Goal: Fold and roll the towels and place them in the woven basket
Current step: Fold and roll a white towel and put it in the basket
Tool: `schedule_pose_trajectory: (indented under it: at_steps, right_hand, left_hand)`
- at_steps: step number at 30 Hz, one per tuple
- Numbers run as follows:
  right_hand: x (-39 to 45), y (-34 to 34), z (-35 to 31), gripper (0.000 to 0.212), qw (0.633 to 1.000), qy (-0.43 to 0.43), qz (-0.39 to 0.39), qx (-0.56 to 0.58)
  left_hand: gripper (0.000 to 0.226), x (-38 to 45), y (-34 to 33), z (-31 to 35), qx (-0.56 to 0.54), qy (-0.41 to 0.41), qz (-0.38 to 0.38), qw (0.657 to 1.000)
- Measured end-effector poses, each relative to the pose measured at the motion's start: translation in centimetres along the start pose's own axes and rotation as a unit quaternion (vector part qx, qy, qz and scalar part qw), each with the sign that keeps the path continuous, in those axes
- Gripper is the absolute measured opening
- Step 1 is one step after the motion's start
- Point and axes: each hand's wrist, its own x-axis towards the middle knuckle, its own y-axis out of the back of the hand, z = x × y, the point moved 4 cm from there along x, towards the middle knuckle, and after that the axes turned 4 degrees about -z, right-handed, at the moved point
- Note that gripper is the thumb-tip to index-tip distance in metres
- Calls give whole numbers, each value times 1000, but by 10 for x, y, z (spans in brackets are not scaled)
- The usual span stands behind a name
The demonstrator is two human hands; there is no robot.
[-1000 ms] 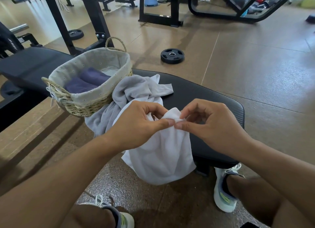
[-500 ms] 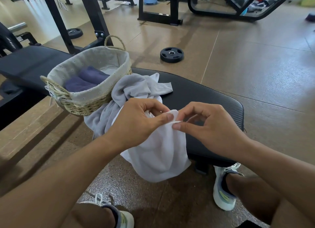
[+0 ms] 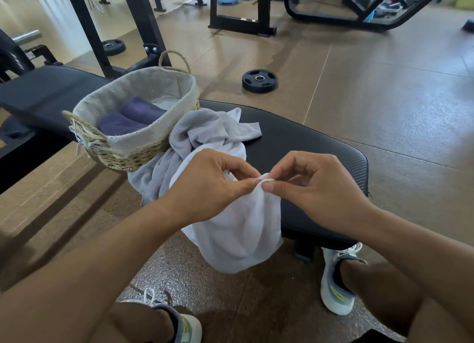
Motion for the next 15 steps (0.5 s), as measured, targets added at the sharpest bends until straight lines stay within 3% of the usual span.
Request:
schedule_pose_trajectory:
  at_steps: [3, 6, 10, 15]
  right_hand:
    - [3, 2, 1, 14, 1000, -7, -12, 10]
    - [8, 15, 7, 25, 999, -37, -2, 24]
    - [19, 44, 31, 4, 995, -86, 48, 31]
    - [27, 62, 60, 7, 984, -167, -2, 56]
  left_hand:
    - [8, 0, 6, 0, 32, -5, 16, 999]
    - [29, 7, 31, -18, 66, 22, 94, 993]
    - [46, 7, 73, -50, 113, 102, 153, 976]
    - [52, 1, 90, -69, 121, 142, 122, 975]
